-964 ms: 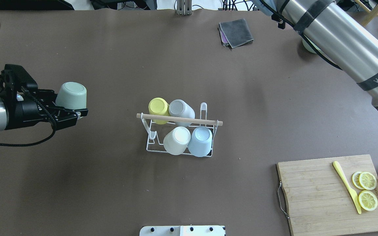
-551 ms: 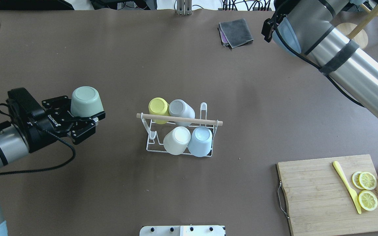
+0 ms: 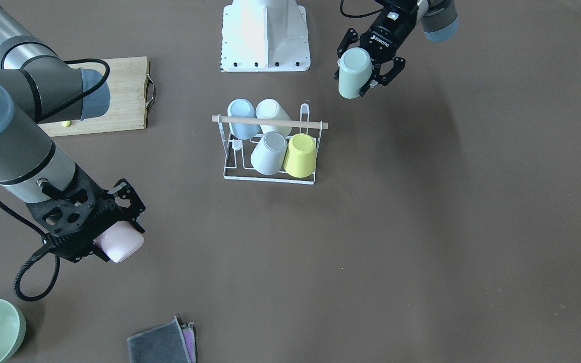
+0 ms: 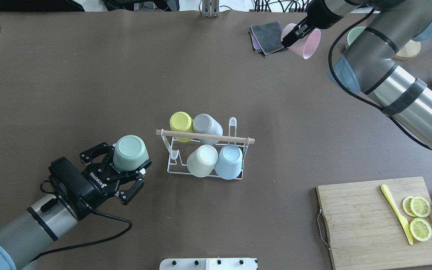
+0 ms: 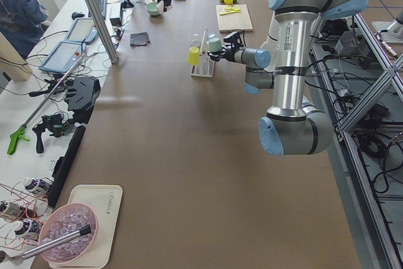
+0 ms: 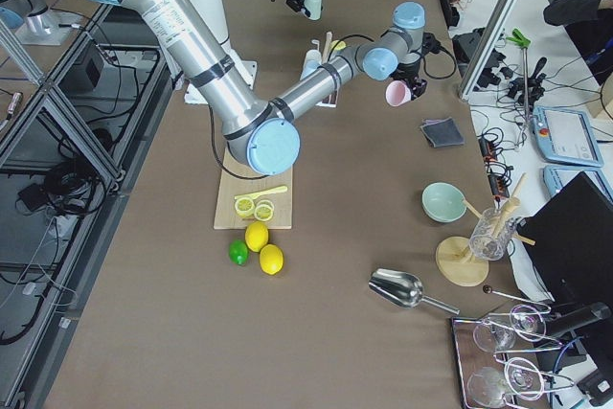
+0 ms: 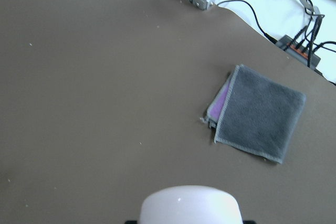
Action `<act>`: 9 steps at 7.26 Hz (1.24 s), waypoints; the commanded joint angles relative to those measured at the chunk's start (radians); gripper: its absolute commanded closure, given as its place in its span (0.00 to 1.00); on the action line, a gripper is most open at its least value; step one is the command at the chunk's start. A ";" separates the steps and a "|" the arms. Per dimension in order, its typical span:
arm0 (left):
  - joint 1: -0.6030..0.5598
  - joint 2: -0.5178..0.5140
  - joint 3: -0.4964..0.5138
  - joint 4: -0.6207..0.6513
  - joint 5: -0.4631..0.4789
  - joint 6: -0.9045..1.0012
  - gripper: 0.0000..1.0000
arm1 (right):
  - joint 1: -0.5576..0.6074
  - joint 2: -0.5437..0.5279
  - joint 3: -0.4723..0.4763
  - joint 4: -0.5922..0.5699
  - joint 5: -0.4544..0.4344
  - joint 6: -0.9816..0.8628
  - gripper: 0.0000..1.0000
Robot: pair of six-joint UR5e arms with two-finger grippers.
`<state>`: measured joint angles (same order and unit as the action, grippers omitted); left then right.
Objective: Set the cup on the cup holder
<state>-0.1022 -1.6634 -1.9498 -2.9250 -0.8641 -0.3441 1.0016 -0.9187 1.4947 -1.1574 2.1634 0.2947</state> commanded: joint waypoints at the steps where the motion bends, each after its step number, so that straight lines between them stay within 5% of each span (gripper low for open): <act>1: 0.099 -0.058 0.020 -0.019 0.164 0.098 0.69 | -0.038 -0.037 0.004 0.221 -0.037 0.147 1.00; 4: 0.098 -0.126 0.072 -0.081 0.171 0.090 0.69 | -0.089 -0.092 0.002 0.592 -0.134 0.361 1.00; 6: 0.085 -0.188 0.142 -0.089 0.171 0.044 0.70 | -0.139 -0.094 0.002 0.692 -0.219 0.388 1.00; 8: 0.059 -0.202 0.195 -0.089 0.172 -0.044 0.71 | -0.249 -0.127 -0.005 0.928 -0.403 0.413 1.00; 9: 0.056 -0.203 0.206 -0.088 0.200 -0.046 0.71 | -0.271 -0.193 -0.013 1.084 -0.407 0.411 1.00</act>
<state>-0.0367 -1.8626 -1.7624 -3.0137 -0.6848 -0.3777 0.7677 -1.0551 1.4895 -0.2401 1.7936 0.7035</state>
